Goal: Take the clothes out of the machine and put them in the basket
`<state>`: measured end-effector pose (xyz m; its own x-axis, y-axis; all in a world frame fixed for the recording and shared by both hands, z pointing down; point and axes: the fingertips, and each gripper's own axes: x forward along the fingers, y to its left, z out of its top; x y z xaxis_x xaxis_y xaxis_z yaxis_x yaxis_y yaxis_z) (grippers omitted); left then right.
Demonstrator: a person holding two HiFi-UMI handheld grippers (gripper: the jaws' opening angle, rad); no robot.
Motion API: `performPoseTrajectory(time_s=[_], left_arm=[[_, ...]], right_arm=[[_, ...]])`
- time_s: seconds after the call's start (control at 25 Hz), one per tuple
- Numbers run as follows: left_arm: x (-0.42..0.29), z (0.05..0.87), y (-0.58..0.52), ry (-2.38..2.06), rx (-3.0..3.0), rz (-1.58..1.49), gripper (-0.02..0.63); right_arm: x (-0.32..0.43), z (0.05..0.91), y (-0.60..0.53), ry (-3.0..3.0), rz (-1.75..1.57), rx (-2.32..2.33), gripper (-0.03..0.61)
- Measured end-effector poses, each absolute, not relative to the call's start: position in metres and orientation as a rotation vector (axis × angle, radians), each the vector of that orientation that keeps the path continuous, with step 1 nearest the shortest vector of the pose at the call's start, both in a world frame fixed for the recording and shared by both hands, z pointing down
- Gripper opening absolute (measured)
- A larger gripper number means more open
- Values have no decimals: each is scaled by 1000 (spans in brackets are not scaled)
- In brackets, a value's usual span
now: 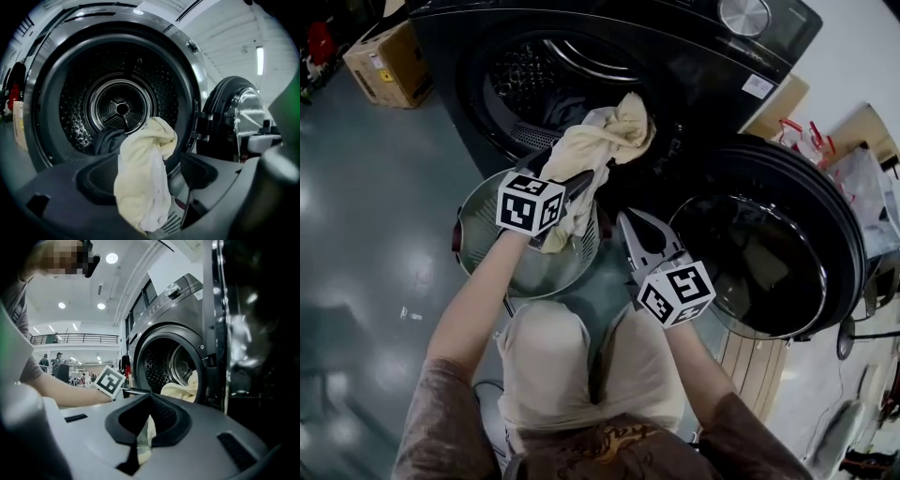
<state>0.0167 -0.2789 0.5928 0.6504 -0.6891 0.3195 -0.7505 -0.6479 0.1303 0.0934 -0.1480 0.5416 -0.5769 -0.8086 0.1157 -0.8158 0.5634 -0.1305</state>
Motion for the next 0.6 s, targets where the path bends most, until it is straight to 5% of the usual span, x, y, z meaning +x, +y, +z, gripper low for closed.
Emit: performPoseTrajectory(time_s=[0.6], left_arm=[[88, 652, -361, -1203, 2613, 624, 434]], right_arm=[[134, 548, -138, -2646, 294, 1559, -3]])
